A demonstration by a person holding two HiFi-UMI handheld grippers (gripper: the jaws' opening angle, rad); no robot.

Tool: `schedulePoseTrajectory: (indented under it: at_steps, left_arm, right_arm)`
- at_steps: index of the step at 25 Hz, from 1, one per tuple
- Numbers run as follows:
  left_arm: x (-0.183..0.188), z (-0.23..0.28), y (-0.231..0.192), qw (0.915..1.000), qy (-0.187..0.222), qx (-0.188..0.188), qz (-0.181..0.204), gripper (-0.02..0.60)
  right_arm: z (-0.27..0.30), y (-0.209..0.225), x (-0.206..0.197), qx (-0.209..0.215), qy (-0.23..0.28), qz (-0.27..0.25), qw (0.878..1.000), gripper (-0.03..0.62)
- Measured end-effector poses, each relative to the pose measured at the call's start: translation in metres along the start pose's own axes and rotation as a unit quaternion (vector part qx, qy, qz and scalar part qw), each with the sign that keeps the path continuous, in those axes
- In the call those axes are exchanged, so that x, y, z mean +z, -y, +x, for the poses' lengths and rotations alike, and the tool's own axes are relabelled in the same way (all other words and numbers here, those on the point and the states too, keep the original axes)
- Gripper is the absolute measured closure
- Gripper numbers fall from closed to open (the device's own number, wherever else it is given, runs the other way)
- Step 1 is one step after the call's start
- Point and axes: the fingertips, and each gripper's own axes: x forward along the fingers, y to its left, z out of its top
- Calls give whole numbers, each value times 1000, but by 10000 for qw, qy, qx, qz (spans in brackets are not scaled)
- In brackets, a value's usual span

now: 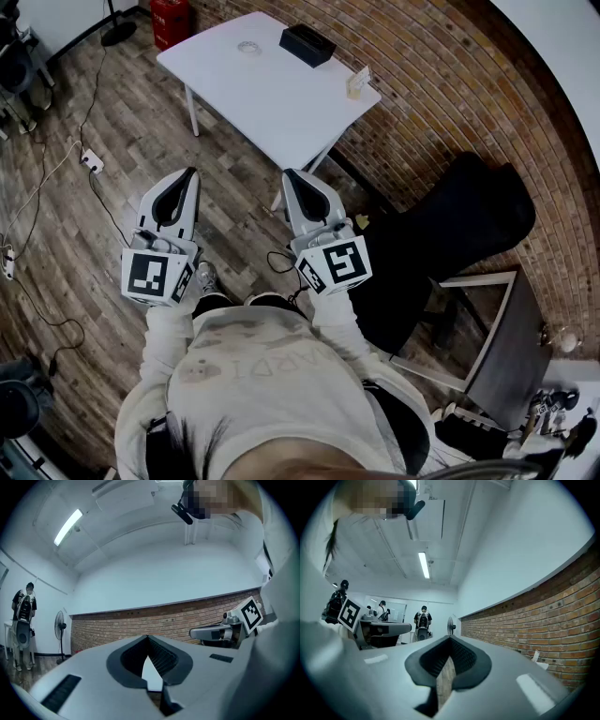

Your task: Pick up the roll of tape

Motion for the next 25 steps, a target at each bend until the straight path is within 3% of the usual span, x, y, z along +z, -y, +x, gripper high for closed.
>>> schedulePoseTrajectory:
  at_steps: [11, 25]
  left_arm:
    - [-4, 16, -26, 10000, -35, -36, -7, 575]
    - [-13, 56, -99, 9996, -11, -290, -70, 575]
  right_arm:
    - [30, 4, -4, -62, -17, -10, 10000, 583]
    - [105, 10, -13, -447, 69, -37, 9990, 583]
